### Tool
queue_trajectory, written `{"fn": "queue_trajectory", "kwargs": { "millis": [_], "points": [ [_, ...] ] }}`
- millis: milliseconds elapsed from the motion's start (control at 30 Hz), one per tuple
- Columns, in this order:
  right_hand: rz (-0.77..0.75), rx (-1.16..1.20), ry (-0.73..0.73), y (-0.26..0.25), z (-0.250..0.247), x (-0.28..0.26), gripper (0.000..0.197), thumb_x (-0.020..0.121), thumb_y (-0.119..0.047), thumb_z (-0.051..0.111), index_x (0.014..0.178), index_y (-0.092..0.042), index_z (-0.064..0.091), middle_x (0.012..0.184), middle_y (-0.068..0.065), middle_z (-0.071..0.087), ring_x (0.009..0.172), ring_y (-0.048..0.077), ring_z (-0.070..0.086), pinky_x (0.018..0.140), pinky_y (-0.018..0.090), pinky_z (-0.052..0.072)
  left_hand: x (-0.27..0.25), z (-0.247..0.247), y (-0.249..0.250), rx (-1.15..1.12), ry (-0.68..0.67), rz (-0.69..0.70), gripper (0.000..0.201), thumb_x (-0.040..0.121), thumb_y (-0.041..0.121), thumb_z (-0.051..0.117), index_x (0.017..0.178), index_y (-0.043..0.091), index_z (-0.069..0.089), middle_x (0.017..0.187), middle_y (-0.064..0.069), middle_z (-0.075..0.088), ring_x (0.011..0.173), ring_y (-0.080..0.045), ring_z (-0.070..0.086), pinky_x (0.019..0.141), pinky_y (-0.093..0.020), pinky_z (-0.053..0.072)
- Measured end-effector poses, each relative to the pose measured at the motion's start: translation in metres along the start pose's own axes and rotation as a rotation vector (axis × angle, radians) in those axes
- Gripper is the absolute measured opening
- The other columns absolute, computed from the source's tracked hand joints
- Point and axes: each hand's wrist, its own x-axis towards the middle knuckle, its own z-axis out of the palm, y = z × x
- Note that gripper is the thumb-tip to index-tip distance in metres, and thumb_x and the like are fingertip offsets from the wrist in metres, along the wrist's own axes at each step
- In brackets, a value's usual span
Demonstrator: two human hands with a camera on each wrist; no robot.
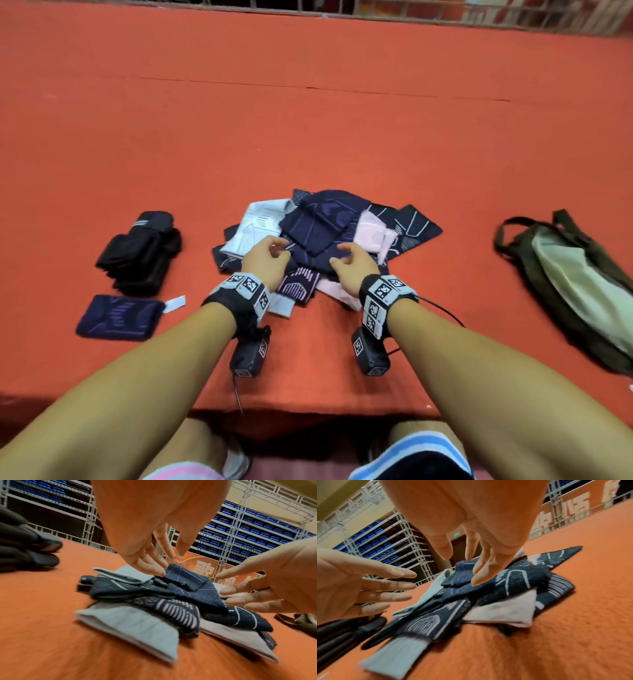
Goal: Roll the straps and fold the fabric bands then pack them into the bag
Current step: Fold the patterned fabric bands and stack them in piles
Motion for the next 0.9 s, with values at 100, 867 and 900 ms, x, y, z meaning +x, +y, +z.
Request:
{"fn": "queue_trajectory", "kwargs": {
  "millis": [100,867,900],
  "points": [
    [0.001,0.089,0.009,0.013,-0.006,0.015,0.036,0.092,-0.028,0.062,0.127,-0.026,0.059,0.102,0.001,0.068,0.089,0.022,0.067,0.091,0.046,0.055,0.026,0.026,0.015,0.052,-0.008,0.043,0.031,0.090,0.018,0.065,0.121,0.023,0.066,0.110,-0.002,0.070,0.099,-0.018,0.064,0.087,-0.025,0.045],
    [0.034,0.642,0.066,-0.019,-0.021,0.052,0.007,0.087,-0.013,0.074,0.081,-0.016,0.076,0.068,-0.005,0.070,0.067,0.008,0.063,0.064,0.017,0.051,0.073,0.069,0.045,-0.143,-0.040,-0.022,0.044,0.096,0.041,0.059,0.137,0.027,0.054,0.115,0.003,0.061,0.109,-0.016,0.059,0.101,-0.031,0.043],
    [0.034,0.640,0.052,-0.018,-0.021,0.046,0.008,0.086,-0.010,0.074,0.081,-0.017,0.075,0.066,-0.004,0.068,0.063,0.007,0.061,0.060,0.016,0.049,0.068,0.066,0.046,-0.122,-0.043,-0.033,0.046,0.098,0.039,0.057,0.141,0.025,0.050,0.118,0.005,0.058,0.111,-0.014,0.056,0.100,-0.028,0.040]
  ]
}}
